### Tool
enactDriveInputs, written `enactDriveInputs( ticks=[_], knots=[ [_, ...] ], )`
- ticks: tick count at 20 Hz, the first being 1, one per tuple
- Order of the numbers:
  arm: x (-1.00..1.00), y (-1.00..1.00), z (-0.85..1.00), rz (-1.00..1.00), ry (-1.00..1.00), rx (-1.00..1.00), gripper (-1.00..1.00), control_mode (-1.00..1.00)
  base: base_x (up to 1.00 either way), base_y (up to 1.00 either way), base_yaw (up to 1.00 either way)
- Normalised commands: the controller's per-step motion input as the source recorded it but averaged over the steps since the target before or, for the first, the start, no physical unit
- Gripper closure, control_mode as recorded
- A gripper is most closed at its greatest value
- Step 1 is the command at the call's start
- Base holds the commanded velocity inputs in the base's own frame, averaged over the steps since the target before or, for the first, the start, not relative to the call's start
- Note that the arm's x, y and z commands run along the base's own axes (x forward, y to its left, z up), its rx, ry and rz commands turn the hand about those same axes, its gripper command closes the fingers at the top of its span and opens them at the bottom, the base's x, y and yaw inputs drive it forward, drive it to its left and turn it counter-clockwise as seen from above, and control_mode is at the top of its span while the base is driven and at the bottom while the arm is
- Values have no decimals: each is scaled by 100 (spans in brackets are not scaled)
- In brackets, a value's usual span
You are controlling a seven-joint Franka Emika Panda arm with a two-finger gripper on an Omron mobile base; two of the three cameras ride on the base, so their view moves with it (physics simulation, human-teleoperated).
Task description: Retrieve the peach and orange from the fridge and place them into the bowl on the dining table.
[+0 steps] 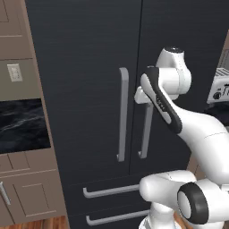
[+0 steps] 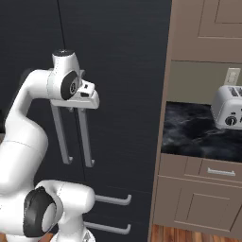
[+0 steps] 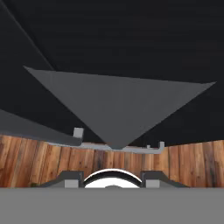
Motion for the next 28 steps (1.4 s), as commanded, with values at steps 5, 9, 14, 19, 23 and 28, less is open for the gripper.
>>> enactDriveInputs(
  ticks=[5,9,14,19,23,28],
  knots=[
    [-39,0,0,0,-4,0,-100,-100,0,0,0],
    [-71,-5,0,0,-17,0,-100,-100,0,0,0],
    [-67,-1,-10,0,-19,0,-100,-100,0,0,0],
    [-56,-5,-18,0,-14,0,-100,-100,0,0,0],
    [-39,0,-21,0,-3,0,-100,-100,0,0,0],
    [0,0,0,0,0,0,-100,100,-31,0,0]
  ],
)
